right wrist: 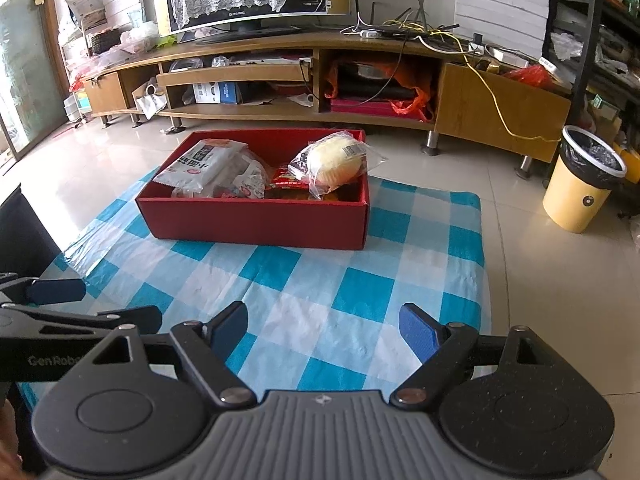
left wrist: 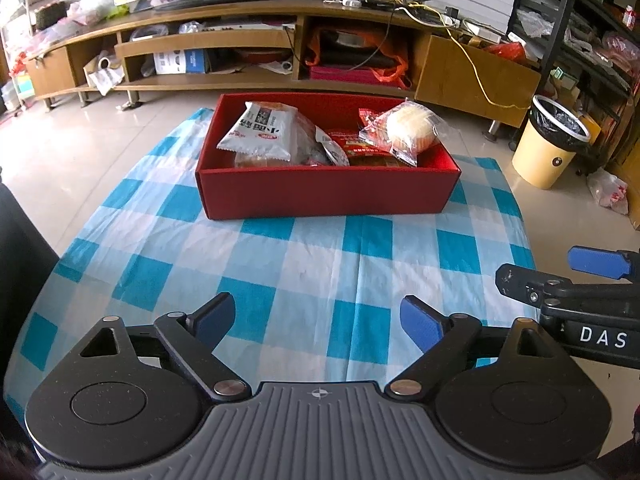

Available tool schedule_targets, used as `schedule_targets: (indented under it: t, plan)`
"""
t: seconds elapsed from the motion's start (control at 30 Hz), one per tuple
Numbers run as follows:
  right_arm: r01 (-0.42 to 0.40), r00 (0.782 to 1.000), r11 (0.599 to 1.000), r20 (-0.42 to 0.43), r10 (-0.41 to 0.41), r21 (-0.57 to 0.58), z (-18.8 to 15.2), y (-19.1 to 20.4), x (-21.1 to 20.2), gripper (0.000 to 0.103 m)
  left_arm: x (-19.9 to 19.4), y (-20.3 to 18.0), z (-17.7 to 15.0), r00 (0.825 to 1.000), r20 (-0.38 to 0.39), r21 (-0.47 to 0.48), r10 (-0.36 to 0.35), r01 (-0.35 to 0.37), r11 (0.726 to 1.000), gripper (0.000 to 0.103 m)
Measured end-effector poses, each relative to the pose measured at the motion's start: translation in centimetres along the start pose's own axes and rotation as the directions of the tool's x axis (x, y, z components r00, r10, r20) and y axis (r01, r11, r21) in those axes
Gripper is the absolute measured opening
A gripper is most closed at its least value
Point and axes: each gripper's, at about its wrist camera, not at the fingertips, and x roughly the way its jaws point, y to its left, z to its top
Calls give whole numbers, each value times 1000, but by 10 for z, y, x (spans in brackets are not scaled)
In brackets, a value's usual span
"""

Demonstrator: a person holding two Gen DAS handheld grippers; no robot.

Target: Organize snacks

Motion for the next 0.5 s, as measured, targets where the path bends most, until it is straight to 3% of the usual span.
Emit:
schedule_targets:
  t: [0.5]
  plan:
    - [0,1000,1000,-8,0,-3,-4,2,0,83,-5,5,-7,1000,0,-14,22,-22,1000,101]
